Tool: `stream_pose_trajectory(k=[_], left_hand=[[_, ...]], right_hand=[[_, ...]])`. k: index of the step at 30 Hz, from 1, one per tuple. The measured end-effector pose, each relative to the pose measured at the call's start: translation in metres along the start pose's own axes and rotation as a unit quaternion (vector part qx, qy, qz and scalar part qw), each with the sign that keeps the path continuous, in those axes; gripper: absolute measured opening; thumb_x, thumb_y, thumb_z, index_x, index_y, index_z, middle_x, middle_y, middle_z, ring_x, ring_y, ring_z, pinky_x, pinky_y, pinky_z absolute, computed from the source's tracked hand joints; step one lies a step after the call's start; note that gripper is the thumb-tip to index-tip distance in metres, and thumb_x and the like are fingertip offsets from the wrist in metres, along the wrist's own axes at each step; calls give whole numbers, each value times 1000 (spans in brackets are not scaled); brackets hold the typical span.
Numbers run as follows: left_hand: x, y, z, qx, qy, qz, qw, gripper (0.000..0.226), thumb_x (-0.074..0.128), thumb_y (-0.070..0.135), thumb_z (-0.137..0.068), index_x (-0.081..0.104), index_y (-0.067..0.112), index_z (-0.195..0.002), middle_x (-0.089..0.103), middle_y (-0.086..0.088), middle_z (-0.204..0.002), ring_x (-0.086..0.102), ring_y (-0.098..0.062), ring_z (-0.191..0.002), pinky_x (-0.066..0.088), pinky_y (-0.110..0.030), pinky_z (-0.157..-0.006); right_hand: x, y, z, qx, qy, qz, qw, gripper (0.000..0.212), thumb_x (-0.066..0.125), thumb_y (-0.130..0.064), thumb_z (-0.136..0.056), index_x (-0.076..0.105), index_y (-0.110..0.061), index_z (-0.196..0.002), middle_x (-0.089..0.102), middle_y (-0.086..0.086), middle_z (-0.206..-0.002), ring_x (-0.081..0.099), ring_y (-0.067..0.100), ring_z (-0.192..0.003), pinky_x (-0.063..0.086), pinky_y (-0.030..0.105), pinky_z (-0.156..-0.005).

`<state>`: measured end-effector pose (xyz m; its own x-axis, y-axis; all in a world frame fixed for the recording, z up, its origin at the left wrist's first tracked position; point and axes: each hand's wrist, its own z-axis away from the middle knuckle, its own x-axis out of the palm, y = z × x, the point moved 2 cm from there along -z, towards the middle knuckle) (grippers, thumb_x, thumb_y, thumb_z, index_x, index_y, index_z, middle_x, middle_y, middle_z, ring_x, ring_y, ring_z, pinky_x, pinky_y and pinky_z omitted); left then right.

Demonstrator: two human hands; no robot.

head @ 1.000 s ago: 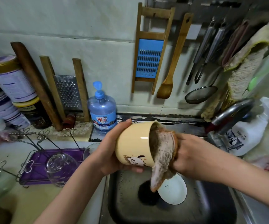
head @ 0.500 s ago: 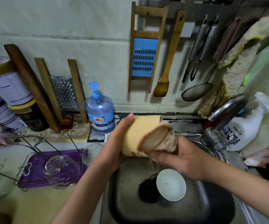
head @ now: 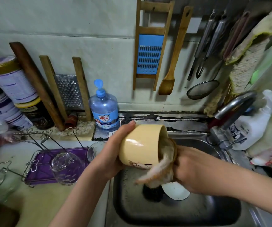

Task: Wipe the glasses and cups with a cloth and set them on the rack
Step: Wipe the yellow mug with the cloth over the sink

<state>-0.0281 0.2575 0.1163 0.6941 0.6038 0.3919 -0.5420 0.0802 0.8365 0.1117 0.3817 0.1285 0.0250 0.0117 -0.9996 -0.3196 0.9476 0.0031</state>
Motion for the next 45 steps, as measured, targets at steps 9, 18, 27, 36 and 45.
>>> stream_pose_trajectory(k=[9, 18, 27, 36, 45], left_hand=[[2, -7, 2, -51, -19, 49, 997, 33, 55, 51, -70, 76, 26, -66, 67, -11, -72, 66, -32, -61, 55, -40, -50], [15, -26, 3, -142, -14, 160, 977, 59, 54, 59, -72, 69, 10, -101, 67, -23, -86, 66, -38, -68, 57, -36, -49], [21, -36, -7, -116, 21, 225, 967, 54, 48, 58, -85, 67, 9, -96, 68, -21, -82, 67, -33, -62, 57, -34, -49], [43, -50, -22, -82, -17, 191, 978, 47, 51, 56, -74, 76, 17, -81, 68, -21, -79, 66, -39, -59, 55, -36, -47], [49, -47, -32, -49, -21, 99, 994, 32, 50, 47, -69, 76, 28, -66, 66, -5, -68, 65, -27, -59, 54, -38, -47]], right_hand=[[-15, 36, 8, -135, 133, 193, 963, 30, 53, 2, -83, 75, -12, -70, 71, 5, -73, 69, 27, -89, 39, 41, -110], [-17, 24, 9, 32, 298, 37, 953, 46, 67, 0, -86, 54, 2, -131, 57, 19, -133, 56, 28, -121, 50, 38, -98], [-8, 28, 28, 150, 133, -278, 939, 43, 39, -24, -91, 54, -24, -132, 32, -13, -144, 34, -1, -132, 36, 24, -110], [-3, 56, 36, 183, 162, -571, 784, 56, 60, -10, -90, 45, -40, -134, 48, -5, -143, 44, 12, -134, 40, 42, -110], [20, 64, 22, 305, 212, -414, 831, 37, 74, -7, -80, 65, -25, -112, 69, -16, -98, 64, -4, -92, 51, 25, -87]])
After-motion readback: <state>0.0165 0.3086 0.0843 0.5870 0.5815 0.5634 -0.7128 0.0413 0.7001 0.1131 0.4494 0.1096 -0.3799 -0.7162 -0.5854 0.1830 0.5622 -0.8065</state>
